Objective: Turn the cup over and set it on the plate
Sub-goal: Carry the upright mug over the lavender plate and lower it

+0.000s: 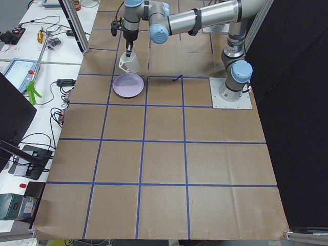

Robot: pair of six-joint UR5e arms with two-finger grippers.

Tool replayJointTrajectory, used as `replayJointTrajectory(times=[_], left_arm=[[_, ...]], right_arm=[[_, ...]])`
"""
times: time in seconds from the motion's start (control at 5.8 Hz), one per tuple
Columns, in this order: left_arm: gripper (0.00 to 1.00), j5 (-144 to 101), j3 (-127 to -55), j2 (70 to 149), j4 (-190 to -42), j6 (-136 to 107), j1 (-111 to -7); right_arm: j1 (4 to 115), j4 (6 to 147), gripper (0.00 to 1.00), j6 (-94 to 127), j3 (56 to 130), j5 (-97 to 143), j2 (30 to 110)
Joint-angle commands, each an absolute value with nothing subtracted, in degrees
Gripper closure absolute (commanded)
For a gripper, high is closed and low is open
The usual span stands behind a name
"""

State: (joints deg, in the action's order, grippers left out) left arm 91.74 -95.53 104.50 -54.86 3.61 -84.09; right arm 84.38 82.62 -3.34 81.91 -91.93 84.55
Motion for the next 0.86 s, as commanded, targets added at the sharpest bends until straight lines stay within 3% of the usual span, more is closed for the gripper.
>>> replayJointTrajectory(times=[0.0,0.69], left_arm=[[1.00,92.90,-107.26,107.74,-34.37,3.52,-84.55],[0.97,95.54,-108.90,113.38,-22.32,1.40,-87.10]], right_arm=[[84.38,82.62,0.00,-3.34,81.91,-91.93,84.55],[84.38,82.62,0.00,-3.34,81.91,-91.93,84.55]])
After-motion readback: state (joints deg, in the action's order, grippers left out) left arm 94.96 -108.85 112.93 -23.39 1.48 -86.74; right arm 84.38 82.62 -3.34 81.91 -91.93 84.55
